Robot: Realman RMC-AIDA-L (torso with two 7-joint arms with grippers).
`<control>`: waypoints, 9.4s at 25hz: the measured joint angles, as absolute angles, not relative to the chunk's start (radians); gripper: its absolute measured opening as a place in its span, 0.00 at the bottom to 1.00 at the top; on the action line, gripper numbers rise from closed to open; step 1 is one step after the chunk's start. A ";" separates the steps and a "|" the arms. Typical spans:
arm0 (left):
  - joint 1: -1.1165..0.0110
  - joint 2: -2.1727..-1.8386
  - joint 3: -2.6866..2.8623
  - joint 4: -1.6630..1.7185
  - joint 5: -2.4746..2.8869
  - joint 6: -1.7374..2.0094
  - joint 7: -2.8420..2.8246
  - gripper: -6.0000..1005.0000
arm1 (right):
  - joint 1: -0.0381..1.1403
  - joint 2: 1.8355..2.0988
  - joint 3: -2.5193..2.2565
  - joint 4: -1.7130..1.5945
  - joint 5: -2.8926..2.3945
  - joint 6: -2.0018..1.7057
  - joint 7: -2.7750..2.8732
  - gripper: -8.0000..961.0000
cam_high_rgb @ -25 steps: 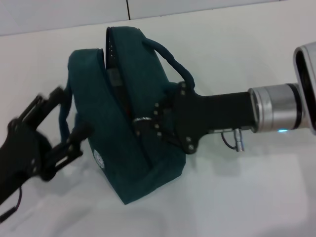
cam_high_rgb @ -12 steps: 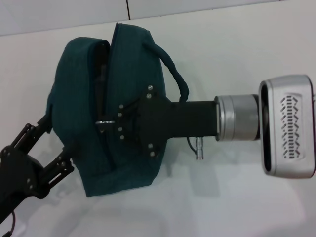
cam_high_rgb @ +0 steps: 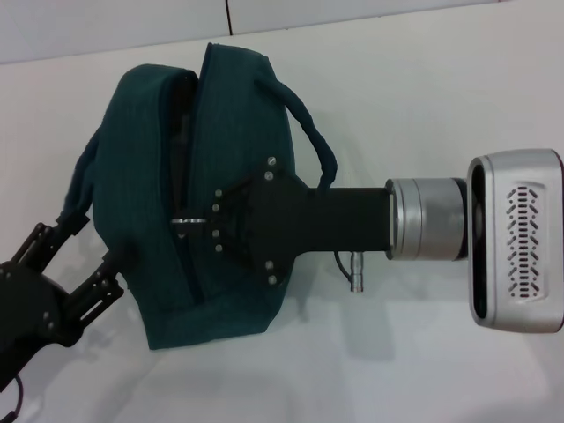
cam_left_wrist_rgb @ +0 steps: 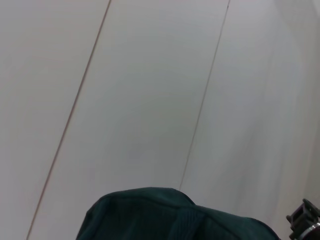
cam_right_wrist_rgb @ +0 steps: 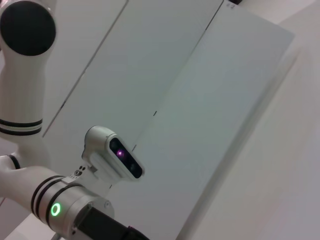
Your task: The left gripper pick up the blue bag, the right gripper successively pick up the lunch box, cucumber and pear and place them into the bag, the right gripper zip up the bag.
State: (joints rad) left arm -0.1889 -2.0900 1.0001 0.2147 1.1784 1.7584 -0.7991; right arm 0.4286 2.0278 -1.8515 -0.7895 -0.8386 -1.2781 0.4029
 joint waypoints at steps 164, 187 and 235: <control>-0.474 -2.027 0.975 0.600 1.511 1.498 -1.365 0.09 | 0.391 2.024 -2.064 -0.469 0.112 -1.300 0.444 0.09; -0.492 -2.028 0.953 0.599 1.537 1.472 -1.372 0.08 | 0.382 1.995 -2.052 -0.390 0.102 -1.313 0.526 0.29; -0.525 -2.039 0.949 0.600 1.546 1.472 -1.364 0.08 | 0.519 1.985 -2.018 -0.335 -0.066 -1.102 0.367 0.24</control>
State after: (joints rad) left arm -0.5246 -2.0386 0.9494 0.5998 1.5459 1.4725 -1.3642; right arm 0.5191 1.9852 -2.0182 -0.3347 -0.0661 -1.1019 0.3668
